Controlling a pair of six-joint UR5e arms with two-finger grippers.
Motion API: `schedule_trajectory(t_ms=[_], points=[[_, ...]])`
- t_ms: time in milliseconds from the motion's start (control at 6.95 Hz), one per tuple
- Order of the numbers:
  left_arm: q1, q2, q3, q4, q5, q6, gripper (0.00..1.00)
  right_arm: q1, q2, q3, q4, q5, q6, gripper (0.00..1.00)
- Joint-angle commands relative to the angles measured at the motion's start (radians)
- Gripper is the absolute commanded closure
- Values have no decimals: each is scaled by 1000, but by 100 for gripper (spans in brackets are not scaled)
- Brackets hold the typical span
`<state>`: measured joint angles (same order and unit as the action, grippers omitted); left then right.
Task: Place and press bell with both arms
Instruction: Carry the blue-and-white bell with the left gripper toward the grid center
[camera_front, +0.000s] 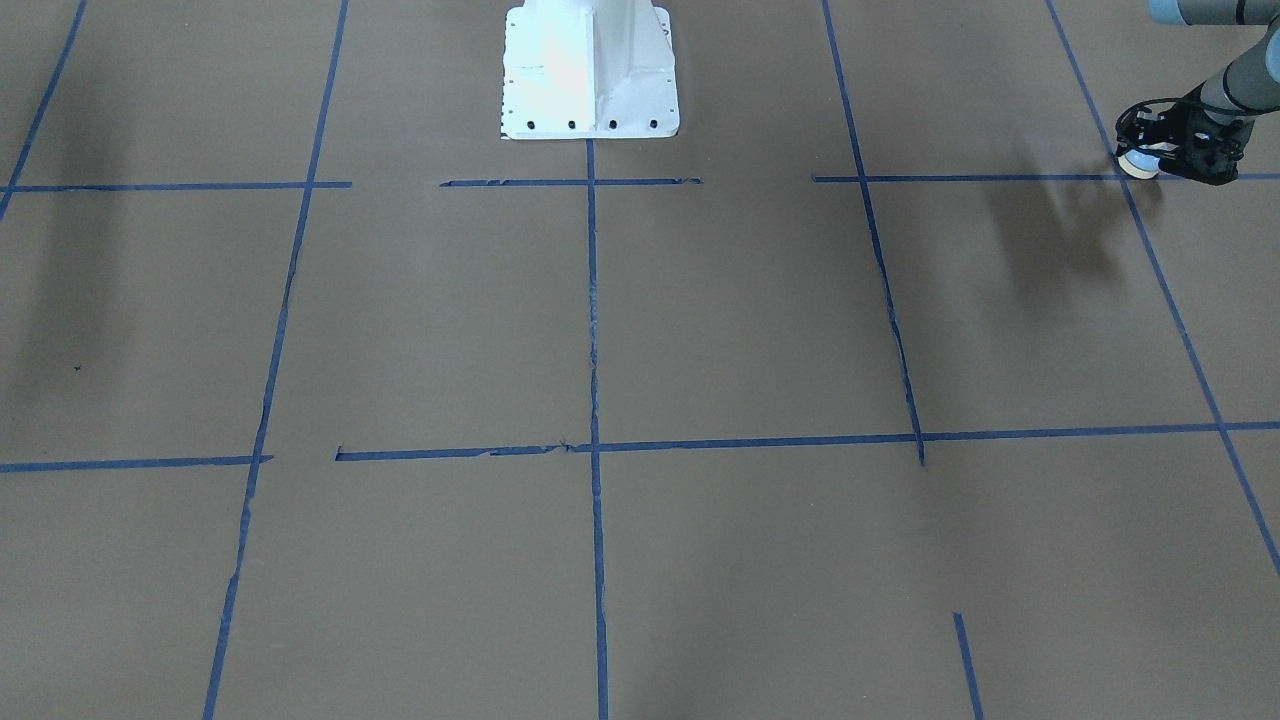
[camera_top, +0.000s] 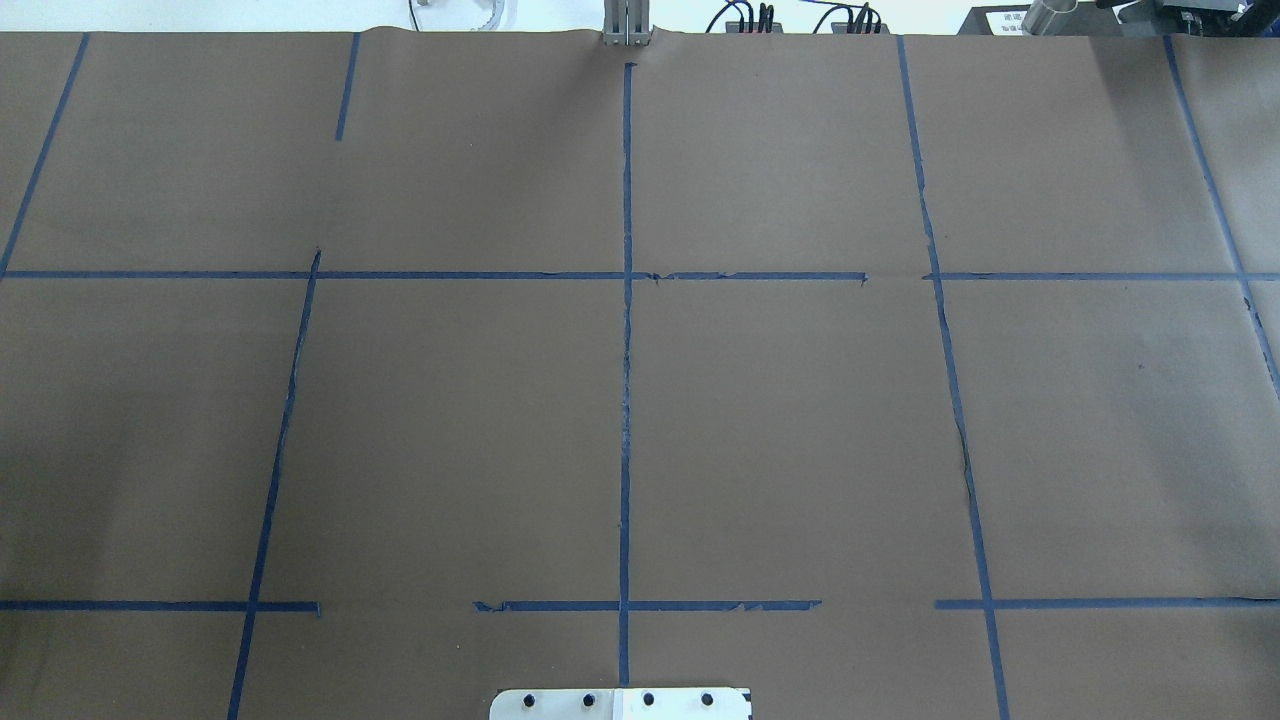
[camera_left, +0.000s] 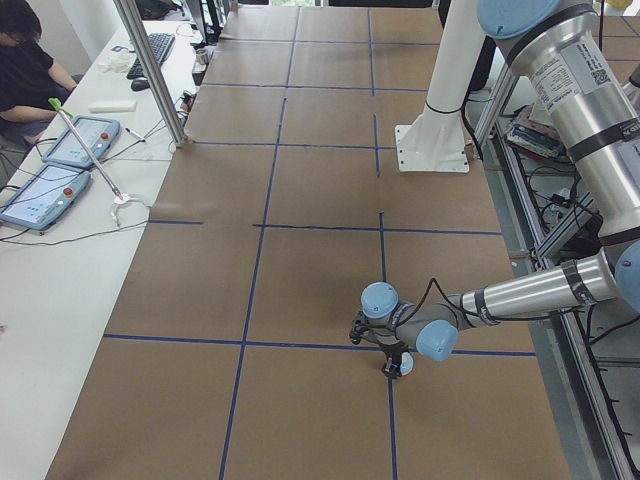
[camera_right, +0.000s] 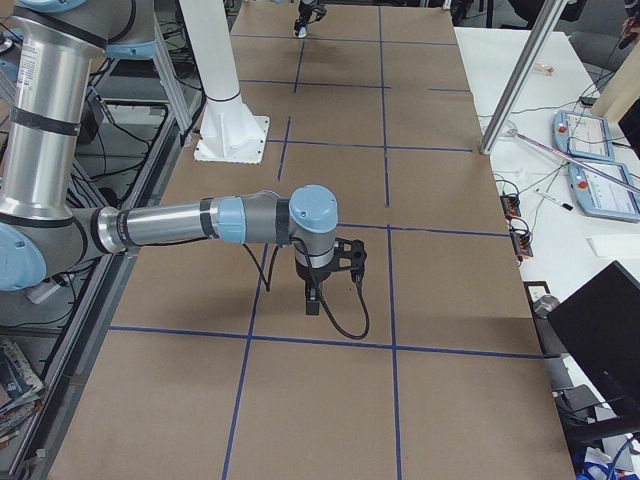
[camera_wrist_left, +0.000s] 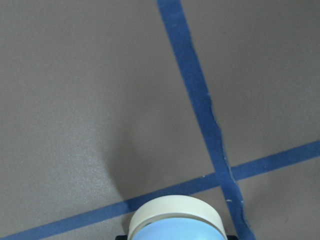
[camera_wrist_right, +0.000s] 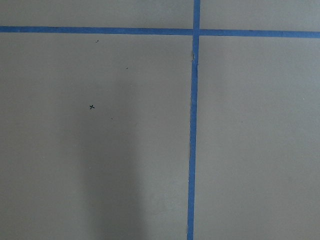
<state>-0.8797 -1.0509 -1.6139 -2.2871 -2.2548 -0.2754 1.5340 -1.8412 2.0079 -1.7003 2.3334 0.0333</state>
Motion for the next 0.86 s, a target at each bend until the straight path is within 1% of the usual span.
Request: schedule_trajectory(t_ms=[0,144,288,575,719], points=[[-103,-17,-108,-5,1,-58,89,0,-16,20,-1,1,2,0],[-119,-43,-162,0,4,-130,90,0,-23,21,1,9,2,0],[-119,-85,-193,1,4,-228,91,0,-24,22,-1,11,2,0],[-114,-202,-196,11,4,-383,91,0,-24,20,-1,12,4,0],[-113,-271,-196,44,3,-421,91,0,-24,18,-2,14,7,0]])
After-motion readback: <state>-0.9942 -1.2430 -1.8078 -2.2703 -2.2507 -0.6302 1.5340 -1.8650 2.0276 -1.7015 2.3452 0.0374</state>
